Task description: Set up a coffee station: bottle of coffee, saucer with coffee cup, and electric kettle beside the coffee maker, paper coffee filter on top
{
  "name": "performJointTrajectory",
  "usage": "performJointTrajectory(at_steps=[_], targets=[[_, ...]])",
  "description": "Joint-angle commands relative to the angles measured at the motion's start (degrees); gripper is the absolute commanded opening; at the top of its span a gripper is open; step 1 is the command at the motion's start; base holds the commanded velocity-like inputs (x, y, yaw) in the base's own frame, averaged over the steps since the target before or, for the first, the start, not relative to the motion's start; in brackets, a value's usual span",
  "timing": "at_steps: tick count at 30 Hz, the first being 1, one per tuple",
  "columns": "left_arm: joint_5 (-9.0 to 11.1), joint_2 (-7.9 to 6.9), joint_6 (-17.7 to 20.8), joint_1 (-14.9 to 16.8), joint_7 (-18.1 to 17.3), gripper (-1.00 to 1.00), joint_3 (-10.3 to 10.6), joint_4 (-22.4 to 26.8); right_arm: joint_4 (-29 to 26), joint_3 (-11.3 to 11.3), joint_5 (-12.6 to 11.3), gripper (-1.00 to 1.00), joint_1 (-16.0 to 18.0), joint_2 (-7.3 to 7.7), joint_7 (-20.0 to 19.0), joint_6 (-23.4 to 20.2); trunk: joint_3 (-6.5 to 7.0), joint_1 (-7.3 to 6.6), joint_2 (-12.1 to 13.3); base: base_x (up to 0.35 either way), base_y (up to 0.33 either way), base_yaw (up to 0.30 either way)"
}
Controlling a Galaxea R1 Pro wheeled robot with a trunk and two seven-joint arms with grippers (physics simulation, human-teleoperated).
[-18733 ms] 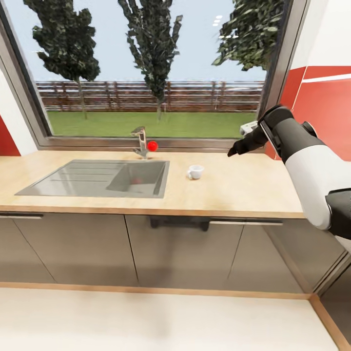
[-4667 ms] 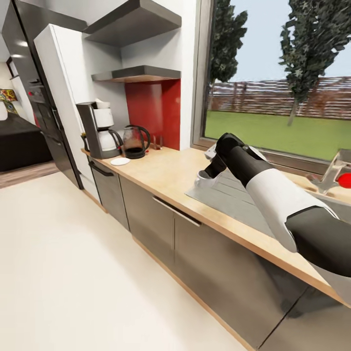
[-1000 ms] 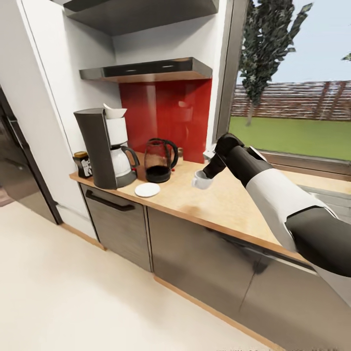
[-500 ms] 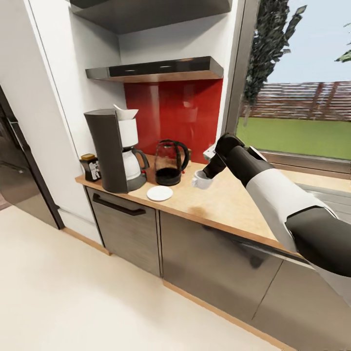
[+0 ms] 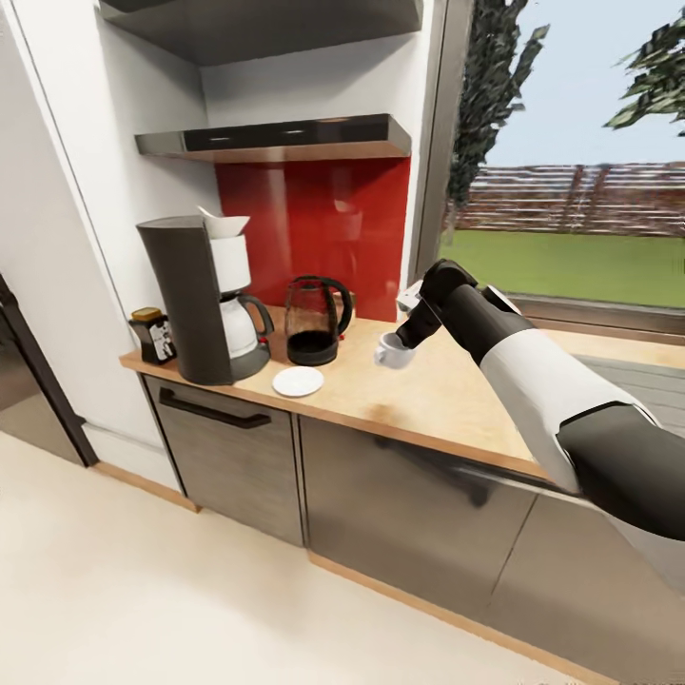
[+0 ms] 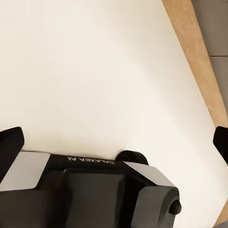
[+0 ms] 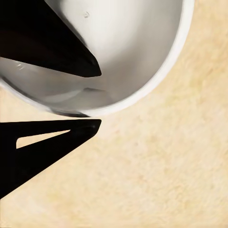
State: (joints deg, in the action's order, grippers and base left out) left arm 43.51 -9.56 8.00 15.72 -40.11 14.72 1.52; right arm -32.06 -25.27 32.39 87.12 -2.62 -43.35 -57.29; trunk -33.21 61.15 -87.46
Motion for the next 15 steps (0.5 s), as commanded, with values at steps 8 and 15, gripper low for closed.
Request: performJointTrajectory(at_steps=[8,15], targets=[[0.61,-0.06,0.52,0.01,-0.15,1.0,0.32,0.06,-0.02,-0.05,0.5,-1.0,0.07,-0.01,-0.59,-0.1,-0.05,0.0,-0.03,0.0,0.299,-0.01],[0.61,-0.04,0.52,0.0,-0.15,1.0,0.32,0.06,-0.02,-0.03,0.55,-1.0,0.07,-0.01,-0.59,-0.1,0.1,0.0,-0.03,0.0,0.137,-0.157]])
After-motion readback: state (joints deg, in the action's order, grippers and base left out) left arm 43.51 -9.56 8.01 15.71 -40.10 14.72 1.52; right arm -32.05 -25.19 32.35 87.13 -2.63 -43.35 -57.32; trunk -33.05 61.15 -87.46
